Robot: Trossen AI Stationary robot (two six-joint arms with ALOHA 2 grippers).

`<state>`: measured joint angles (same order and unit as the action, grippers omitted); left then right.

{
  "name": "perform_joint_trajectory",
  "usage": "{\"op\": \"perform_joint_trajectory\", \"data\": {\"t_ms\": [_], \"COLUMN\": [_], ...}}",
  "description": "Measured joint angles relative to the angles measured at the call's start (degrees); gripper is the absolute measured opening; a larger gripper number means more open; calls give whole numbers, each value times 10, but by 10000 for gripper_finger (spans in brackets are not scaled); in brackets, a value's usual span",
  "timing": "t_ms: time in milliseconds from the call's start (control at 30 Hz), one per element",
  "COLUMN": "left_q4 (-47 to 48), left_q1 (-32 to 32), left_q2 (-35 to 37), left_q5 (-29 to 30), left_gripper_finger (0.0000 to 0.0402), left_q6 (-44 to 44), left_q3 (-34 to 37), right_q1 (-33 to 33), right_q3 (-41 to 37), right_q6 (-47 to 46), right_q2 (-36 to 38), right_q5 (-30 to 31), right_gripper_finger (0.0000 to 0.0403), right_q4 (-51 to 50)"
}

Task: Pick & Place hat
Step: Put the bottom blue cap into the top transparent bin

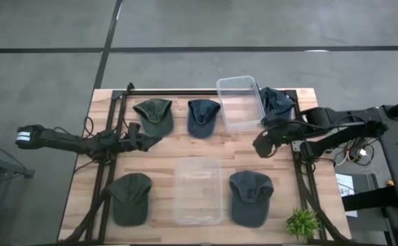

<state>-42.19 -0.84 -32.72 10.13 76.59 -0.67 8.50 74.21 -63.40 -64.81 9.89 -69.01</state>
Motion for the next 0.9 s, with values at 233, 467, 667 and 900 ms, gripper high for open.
{"op": "perform_joint_trajectory", "data": {"t_ms": [233, 467, 667, 900], "left_q4": [1, 0, 0, 0], "left_q1": [0, 0, 0, 0], "left_q2": [0, 0, 0, 0], "left_q5": [0, 0, 0, 0], "left_gripper_finger": [0, 0, 0, 0], "left_q6": [-48, -68, -82, -85], "left_q3": [0, -1, -1, -1], "right_q1": [3, 37, 81, 85], "right_q3": [46, -30, -85, -146], "right_q6": [14, -30, -39, -79], "right_q2": [-76, -99, -110, -121], "right_q5": [23, 80, 129, 132], "right_gripper_finger": [196, 184, 178, 178], "right_q4": [-136, -144, -143, -139]}}
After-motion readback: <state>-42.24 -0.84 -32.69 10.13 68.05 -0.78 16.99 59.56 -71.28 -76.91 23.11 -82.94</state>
